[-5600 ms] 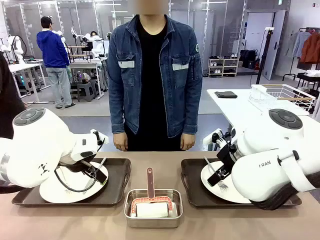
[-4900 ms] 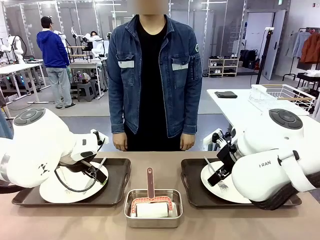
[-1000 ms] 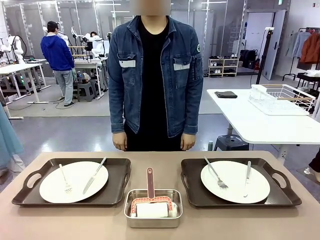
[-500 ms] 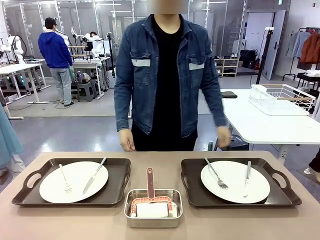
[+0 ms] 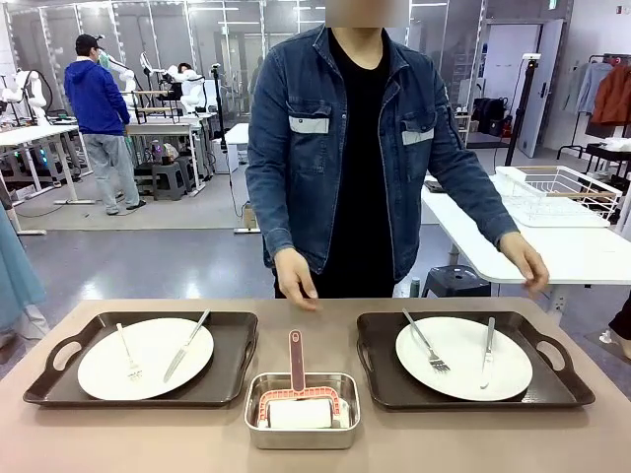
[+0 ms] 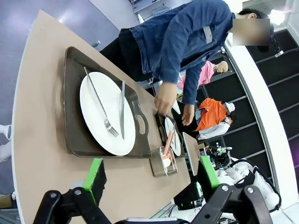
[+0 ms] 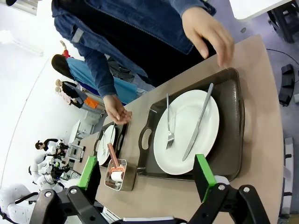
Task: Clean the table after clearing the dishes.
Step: When the left (or right) Handle tray is removed, use the left hand (or right hand) to clean the left (or right) side of the table with the Lint Roller.
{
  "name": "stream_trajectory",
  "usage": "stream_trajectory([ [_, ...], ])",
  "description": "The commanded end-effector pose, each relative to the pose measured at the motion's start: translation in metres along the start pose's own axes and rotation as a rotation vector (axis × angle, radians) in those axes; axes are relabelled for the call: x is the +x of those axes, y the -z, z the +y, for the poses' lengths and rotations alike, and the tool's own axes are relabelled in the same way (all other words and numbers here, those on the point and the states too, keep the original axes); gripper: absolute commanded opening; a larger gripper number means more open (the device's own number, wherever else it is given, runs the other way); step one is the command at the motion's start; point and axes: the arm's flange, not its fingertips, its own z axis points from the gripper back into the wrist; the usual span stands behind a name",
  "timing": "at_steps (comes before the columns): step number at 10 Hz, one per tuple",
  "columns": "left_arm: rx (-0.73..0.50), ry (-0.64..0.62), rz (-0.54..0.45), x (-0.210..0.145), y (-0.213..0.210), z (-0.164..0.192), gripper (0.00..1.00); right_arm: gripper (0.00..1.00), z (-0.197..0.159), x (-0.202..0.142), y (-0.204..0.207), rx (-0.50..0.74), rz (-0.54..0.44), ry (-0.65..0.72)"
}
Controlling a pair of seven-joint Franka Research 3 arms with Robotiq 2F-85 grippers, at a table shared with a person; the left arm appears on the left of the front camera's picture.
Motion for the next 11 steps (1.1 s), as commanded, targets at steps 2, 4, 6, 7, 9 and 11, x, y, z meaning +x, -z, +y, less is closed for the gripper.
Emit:
stream_trajectory([
  [2,-0.002,0.003,0.000,-0.0007,-0.0014,-0.0004,1.00,1.00,0.0016,0.0001,-0.0010,0.002,-0.003,-0.004],
  [4,-0.002,0.003,0.000,-0.0007,-0.0014,-0.0004,1.00,1.00,0.0016,0.0001,-0.0010,0.002,-0.003,-0.004],
  [6,-0.002,0.003,0.000,-0.0007,-0.0014,-0.0004,1.00,1.00,0.0016,0.0001,-0.0010,0.002,-0.003,-0.004],
  [7,-0.002,0.003,0.000,-0.0007,-0.0014,-0.0004,1.00,1.00,0.0016,0.0001,-0.0010,0.002,-0.003,-0.004],
  [9,-0.002,0.003,0.000,-0.0007,-0.0014,-0.0004,1.00,1.00,0.0016,0.0001,-0.0010,0.002,-0.003,-0.004],
  [11,-0.002,0.003,0.000,-0.0007,-0.0014,-0.0004,1.00,1.00,0.0016,0.0001,-0.0010,0.002,-0.003,-0.004],
])
